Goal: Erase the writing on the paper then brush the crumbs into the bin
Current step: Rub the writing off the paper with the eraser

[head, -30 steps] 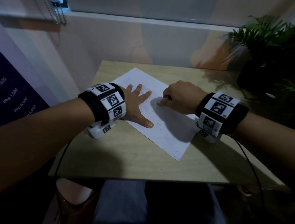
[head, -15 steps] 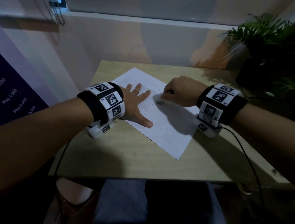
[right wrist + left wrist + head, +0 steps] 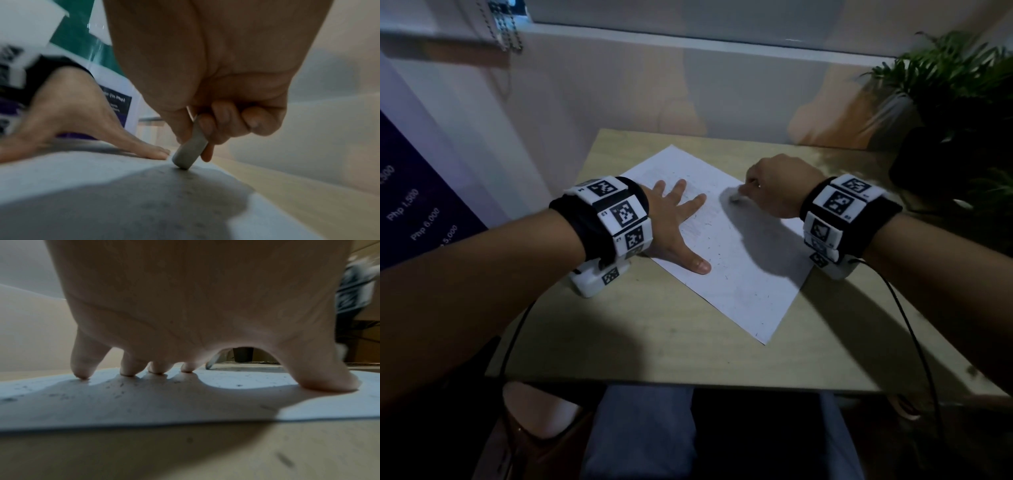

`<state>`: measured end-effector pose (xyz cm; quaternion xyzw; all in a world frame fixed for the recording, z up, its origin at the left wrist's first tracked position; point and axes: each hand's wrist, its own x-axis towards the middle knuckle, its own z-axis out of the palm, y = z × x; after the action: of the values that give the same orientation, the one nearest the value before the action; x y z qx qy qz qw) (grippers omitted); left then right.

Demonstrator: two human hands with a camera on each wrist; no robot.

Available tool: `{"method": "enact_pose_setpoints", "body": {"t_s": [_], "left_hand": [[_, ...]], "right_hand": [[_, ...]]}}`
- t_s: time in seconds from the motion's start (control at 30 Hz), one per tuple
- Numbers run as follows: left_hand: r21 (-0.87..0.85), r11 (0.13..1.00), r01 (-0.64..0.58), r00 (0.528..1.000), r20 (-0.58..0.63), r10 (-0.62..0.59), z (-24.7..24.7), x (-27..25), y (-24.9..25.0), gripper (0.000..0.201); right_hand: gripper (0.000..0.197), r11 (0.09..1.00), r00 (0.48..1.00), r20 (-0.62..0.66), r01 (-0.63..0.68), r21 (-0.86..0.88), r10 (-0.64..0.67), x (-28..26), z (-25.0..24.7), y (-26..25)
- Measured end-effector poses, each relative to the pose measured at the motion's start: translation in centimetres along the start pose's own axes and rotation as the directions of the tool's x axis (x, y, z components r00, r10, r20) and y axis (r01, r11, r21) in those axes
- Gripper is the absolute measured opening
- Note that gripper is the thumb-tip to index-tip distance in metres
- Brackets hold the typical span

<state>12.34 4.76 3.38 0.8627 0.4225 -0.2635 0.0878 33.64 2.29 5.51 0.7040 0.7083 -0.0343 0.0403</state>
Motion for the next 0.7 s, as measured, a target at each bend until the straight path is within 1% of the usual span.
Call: {"method": "enact_pose_setpoints", "body": {"t_s": [0.03,0.07,0.13,0.2,0.23,0.3,0.37,0.4,0.47,0.5,0.57,0.6,0.63,0.7], "left_hand": [[0.0,1.0,0.002,1.0,-0.002,-0.002,0.0,0.0,0.0,0.141],[0.0,1.0,0.003,1.0,-0.003,-0.003,0.0,0.0,0.0,0.141],[-0.003,1.0,0.001,1.0,0.003,-0.001,0.0,0.1,0.0,0.143],[-0.001,1.0,0.0,1.0,0.006,0.0,0.0,0.1,-0.1,0.147],[0.002,1.0,-0.001,1.0,0.003,0.001,0.0,0.2,-0.1,0.147],[0.006,1.0,-0.003,1.0,0.004,0.003,0.0,0.1,-0.1,0.148],[0.007,1.0,-0.003,1.0,0.009,0.003,-0.1,0.1,0.0,0.147],[0.008,1.0,-0.003,1.0,0.012,0.003,-0.2,0.1,-0.1,0.146],[0.007,1.0,-0.005,1.0,0.02,0.005,-0.2,0.1,-0.2,0.147],[0.007,1.0,-0.006,1.0,0.019,0.006,-0.2,0.1,-0.1,0.147],[0.004,1.0,0.001,1.0,0.009,-0.001,-0.1,0.1,0.0,0.145],[0.003,1.0,0.006,1.0,0.007,-0.006,-0.1,0.0,0.0,0.144],[0.001,1.0,0.008,1.0,0.011,-0.008,-0.1,0.0,0.1,0.144],[-0.006,1.0,0.006,1.0,0.022,-0.006,-0.3,-0.1,0.1,0.146]], "right_hand": [[0.04,0.999,1.0,-0.007,-0.016,-0.036,0.016,-0.1,0.1,-0.2],[0.041,0.997,1.0,-0.005,-0.005,-0.072,0.005,-0.2,0.4,-0.7],[0.042,0.994,0.998,0.011,0.064,-0.083,-0.063,-1.0,0.7,-1.9],[0.042,0.993,0.991,0.059,0.121,0.013,-0.121,-1.4,0.6,-2.1],[0.042,0.99,0.988,0.08,0.127,0.06,-0.132,-1.3,0.4,-1.8],[0.04,0.994,0.993,0.077,0.086,0.065,-0.091,-0.6,-0.2,-0.7],[0.04,1.0,0.999,0.037,0.008,-0.002,-0.008,-0.2,-0.4,0.1],[0.04,0.999,1.0,0.027,-0.009,-0.045,0.01,-0.3,-0.3,0.0],[0.041,0.995,1.0,0.02,0.023,-0.095,-0.022,-0.7,0.2,-0.9],[0.041,0.994,0.998,0.024,0.061,-0.086,-0.059,-1.1,0.5,-1.5],[0.043,0.99,0.989,0.053,0.138,0.004,-0.138,-1.6,0.5,-1.9],[0.045,0.987,0.985,0.075,0.152,0.05,-0.155,-1.6,0.4,-1.6],[0.045,0.987,0.985,0.088,0.145,0.073,-0.152,-1.4,0.1,-1.2],[0.043,0.995,0.993,0.078,0.085,0.056,-0.089,-0.9,-0.3,-0.3]]}}
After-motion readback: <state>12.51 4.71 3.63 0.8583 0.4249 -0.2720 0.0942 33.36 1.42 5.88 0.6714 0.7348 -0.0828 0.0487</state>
